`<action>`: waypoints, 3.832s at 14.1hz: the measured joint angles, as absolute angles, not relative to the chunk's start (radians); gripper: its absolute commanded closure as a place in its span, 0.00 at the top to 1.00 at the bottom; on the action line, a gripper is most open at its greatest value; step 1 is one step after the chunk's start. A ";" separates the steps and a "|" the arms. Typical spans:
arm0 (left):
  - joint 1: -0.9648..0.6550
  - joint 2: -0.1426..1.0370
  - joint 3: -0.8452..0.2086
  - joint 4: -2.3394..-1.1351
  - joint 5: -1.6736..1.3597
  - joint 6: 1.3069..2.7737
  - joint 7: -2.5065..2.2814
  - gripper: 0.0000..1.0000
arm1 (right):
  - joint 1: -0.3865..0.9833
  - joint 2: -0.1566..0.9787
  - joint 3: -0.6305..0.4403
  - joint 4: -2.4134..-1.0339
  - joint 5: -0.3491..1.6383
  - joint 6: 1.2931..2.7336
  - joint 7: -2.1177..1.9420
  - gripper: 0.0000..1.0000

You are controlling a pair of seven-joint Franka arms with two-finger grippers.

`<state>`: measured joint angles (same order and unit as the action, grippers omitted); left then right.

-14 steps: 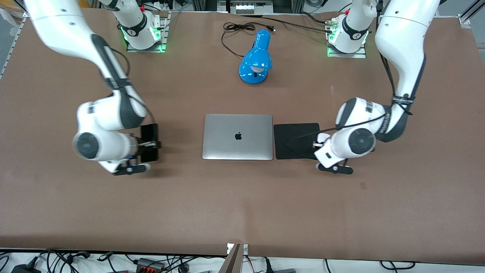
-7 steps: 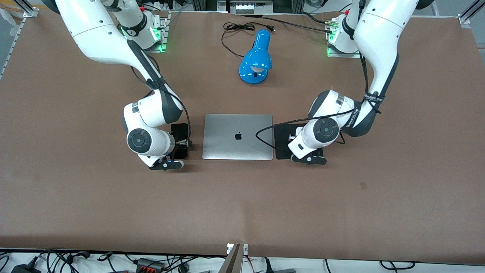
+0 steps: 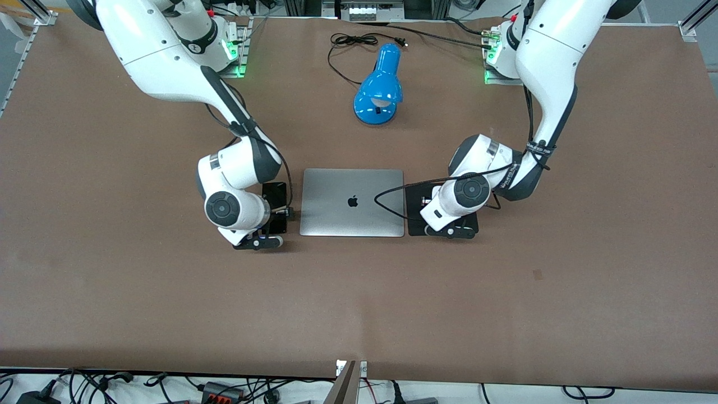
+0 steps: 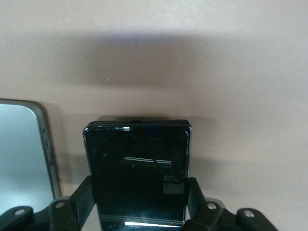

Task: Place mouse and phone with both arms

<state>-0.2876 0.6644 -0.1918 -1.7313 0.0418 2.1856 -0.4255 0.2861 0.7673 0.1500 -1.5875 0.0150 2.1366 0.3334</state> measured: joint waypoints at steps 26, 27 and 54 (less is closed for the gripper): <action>0.115 0.242 -0.178 -1.390 -0.038 1.556 -0.075 1.00 | 0.008 0.354 0.045 -1.310 0.012 1.676 0.152 1.00; 0.106 0.243 -0.179 -1.388 -0.033 1.555 -0.077 1.00 | 0.004 0.333 0.022 -1.310 0.012 1.674 0.109 1.00; 0.013 -0.008 -0.073 -1.693 0.026 1.667 -0.107 1.00 | -0.012 0.016 -0.014 -1.669 0.000 1.720 -0.052 1.00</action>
